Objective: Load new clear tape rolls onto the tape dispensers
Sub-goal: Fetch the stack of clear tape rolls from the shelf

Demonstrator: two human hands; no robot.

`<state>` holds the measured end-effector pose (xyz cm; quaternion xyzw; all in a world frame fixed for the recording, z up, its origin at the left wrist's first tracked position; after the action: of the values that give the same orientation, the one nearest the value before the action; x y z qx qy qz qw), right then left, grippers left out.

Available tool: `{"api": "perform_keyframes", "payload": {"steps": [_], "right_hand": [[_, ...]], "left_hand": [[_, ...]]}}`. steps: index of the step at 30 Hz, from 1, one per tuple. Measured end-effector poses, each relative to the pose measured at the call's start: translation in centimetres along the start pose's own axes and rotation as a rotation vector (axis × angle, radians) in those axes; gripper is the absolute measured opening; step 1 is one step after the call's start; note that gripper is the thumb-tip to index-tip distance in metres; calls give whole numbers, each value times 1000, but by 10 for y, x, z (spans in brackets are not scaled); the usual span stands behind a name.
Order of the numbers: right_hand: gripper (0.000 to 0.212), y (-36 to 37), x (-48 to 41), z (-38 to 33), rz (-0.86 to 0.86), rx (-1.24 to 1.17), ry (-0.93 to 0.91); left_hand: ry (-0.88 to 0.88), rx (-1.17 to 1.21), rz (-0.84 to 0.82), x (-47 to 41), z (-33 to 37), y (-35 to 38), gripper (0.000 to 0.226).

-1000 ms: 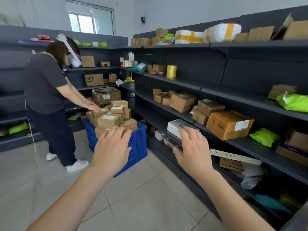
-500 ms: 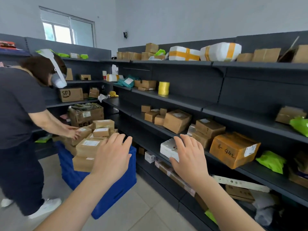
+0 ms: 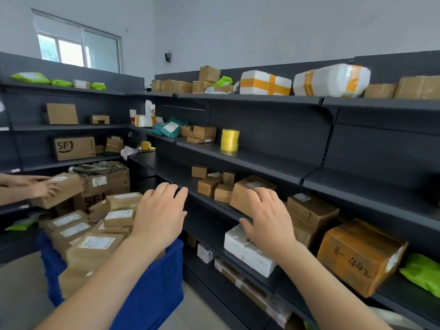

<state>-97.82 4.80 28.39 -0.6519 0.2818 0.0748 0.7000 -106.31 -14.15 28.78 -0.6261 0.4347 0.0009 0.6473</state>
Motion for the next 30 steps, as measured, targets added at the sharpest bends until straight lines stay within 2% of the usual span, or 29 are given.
{"api": "perform_keyframes", "payload": {"steps": [12, 22, 30], "right_hand": [[57, 72, -189, 41, 14, 17, -35], [60, 150, -349, 50, 38, 44, 43], [57, 203, -453, 66, 16, 101, 109]], "left_hand": [[12, 62, 55, -178, -13, 94, 48], [97, 115, 80, -338, -58, 201, 52], [187, 170, 84, -448, -83, 268, 45]]}}
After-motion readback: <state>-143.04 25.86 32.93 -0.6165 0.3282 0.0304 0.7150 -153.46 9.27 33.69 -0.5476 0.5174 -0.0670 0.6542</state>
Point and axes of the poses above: each hand's wrist, its own x-axis away from the middle knuckle, its own y-axis out of the palm, z = x × y, the point moved 4 cm from there along -x, towards the middle knuckle, and after that the axes turned 3 degrees about y, right-handed, at the moved point
